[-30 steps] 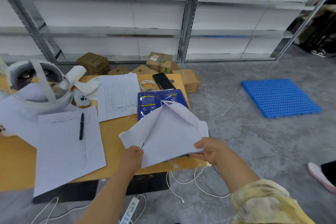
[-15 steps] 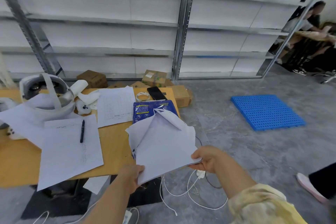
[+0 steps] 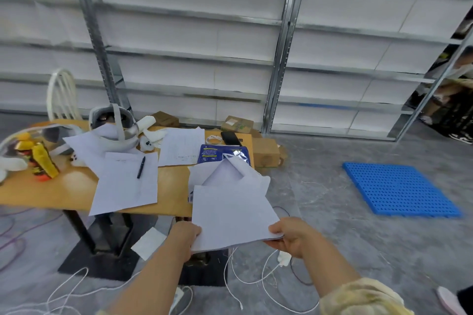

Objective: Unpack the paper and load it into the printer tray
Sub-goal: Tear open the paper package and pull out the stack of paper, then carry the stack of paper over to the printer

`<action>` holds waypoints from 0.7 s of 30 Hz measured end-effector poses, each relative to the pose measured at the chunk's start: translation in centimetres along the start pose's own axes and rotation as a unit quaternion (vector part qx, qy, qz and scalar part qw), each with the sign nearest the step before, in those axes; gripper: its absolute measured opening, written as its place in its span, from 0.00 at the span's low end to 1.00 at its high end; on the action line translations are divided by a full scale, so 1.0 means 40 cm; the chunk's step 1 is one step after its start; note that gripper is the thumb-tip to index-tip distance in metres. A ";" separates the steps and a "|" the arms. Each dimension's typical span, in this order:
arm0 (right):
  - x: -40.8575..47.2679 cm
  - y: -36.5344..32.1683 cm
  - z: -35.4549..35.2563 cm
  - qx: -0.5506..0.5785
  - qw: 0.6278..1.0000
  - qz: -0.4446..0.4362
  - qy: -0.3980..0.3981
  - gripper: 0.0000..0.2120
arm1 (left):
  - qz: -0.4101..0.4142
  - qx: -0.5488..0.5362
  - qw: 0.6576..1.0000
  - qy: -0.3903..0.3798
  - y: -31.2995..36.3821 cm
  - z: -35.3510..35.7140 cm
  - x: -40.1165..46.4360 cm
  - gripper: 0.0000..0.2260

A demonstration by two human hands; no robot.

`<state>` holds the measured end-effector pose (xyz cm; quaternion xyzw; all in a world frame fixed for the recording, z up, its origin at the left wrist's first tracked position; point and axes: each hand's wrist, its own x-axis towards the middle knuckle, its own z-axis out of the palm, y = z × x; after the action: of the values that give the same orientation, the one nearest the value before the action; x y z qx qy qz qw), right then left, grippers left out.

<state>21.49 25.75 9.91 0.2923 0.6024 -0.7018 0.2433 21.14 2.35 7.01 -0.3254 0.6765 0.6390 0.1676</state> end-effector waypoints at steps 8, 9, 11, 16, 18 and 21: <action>-0.091 -0.004 -0.004 -0.043 0.996 -0.060 -0.043 0.12 | 0.076 -0.051 0.995 0.026 -0.010 -0.038 -0.124 0.11; -0.095 -0.006 0.006 -0.047 0.995 -0.066 -0.049 0.13 | 0.083 -0.052 0.995 0.032 -0.005 -0.050 -0.132 0.13; -0.099 -0.012 0.030 -0.055 0.993 -0.080 -0.065 0.15 | 0.099 -0.055 0.993 0.040 0.005 -0.076 -0.148 0.14; -0.116 -0.042 0.095 -0.079 0.983 -0.126 -0.108 0.14 | 0.134 -0.058 0.986 0.075 0.041 -0.141 -0.185 0.13; -0.119 -0.055 0.118 -0.094 0.979 -0.139 -0.114 0.13 | 0.149 -0.062 0.984 0.074 0.054 -0.164 -0.195 0.10; -0.117 -0.071 0.157 -0.118 0.975 -0.152 -0.114 0.13 | 0.173 -0.056 0.980 0.087 0.072 -0.201 -0.216 0.07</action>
<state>22.10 19.95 15.83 0.0848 0.6867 -0.6831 0.2339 27.09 -3.59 15.77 -0.2673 0.6976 0.6644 -0.0235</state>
